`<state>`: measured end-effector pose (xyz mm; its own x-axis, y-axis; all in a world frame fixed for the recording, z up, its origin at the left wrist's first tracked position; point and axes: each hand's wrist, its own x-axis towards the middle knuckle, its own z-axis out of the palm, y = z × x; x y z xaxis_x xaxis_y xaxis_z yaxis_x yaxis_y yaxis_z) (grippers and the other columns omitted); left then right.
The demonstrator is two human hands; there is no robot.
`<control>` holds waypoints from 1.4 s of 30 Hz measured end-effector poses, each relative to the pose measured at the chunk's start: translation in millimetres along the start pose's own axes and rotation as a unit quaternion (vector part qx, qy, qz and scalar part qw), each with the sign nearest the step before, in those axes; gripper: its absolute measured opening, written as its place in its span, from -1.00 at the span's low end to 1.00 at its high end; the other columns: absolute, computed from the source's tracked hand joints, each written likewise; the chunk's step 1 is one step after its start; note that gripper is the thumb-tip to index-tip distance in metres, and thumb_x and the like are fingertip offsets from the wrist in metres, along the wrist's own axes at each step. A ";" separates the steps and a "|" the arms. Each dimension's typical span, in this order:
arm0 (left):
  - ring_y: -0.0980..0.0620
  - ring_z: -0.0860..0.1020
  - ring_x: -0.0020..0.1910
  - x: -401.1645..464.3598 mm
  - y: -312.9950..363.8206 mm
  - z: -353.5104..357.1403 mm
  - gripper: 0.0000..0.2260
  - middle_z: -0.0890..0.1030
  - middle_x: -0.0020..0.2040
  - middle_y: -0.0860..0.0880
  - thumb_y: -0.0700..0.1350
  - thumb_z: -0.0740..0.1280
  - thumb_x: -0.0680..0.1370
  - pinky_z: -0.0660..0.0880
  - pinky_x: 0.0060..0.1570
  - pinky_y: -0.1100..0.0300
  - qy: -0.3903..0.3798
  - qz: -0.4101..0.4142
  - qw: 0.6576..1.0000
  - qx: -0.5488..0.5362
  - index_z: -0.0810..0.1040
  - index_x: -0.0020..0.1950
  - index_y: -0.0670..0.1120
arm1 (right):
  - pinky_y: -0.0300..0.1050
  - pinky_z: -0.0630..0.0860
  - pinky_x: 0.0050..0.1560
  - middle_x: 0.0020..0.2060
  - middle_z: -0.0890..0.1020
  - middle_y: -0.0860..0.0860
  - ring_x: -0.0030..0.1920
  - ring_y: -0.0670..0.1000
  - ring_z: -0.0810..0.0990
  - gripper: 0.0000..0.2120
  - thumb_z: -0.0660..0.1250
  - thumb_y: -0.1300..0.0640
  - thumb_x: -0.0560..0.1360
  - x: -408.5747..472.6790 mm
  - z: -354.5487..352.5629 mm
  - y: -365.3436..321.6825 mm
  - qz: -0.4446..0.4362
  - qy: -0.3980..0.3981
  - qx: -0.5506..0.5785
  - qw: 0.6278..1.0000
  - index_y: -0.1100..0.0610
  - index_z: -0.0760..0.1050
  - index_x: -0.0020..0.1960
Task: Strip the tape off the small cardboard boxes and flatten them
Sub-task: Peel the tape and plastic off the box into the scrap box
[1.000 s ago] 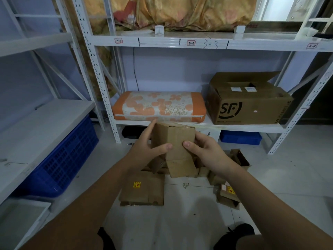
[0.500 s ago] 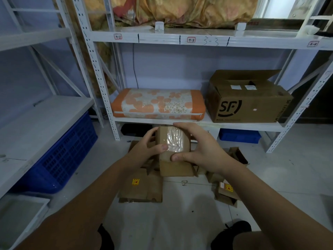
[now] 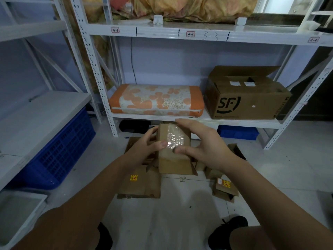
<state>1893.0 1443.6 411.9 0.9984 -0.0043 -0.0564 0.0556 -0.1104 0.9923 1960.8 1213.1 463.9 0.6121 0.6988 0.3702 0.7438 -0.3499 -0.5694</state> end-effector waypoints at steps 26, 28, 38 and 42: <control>-0.03 0.59 0.32 -1.5 24.8 2.2 -0.21 0.57 0.40 -0.03 0.25 0.48 0.35 0.51 0.37 -0.11 0.012 0.024 1.000 0.002 0.38 0.54 0.09 | -0.32 0.47 0.27 0.30 0.51 -0.14 0.32 -0.22 0.49 -0.26 0.58 0.05 0.38 -6.4 -5.8 -13.8 0.037 0.004 0.180 0.983 0.05 0.35 0.48; -0.03 0.60 0.31 -2.1 28.4 4.7 -0.22 0.57 0.39 -0.05 0.24 0.49 0.33 0.53 0.35 -0.09 0.012 0.032 0.999 -0.002 0.39 0.52 0.08 | -0.23 0.50 0.29 0.27 0.52 -0.17 0.31 -0.19 0.51 -0.28 0.58 0.02 0.37 -7.2 -4.8 -12.6 0.025 0.026 0.173 0.984 0.07 0.38 0.45; 0.03 0.62 0.27 -8.0 29.6 12.1 -0.25 0.59 0.36 0.02 0.26 0.47 0.33 0.56 0.28 -0.01 0.008 0.027 1.000 0.000 0.40 0.50 0.14 | 0.07 0.57 0.22 0.23 0.57 -0.07 0.25 -0.04 0.57 -0.44 0.56 -0.02 0.43 -10.2 -2.1 -8.1 0.000 0.069 0.173 0.982 0.11 0.46 0.34; 0.03 0.62 0.28 -11.1 24.0 13.2 -0.21 0.56 0.41 0.00 0.30 0.48 0.32 0.54 0.32 -0.05 0.001 0.003 1.000 0.011 0.39 0.52 0.15 | 0.07 0.57 0.20 0.13 0.64 -0.07 0.19 -0.06 0.61 -0.65 0.50 -0.04 0.48 -11.6 -0.9 -10.4 0.025 0.106 0.169 0.980 -0.02 0.55 0.22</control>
<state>1883.2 1427.9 434.9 0.9988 -0.0035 -0.0495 0.0486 -0.1314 0.9901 1946.2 1208.1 466.2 0.7147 0.5274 0.4594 0.6019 -0.1291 -0.7881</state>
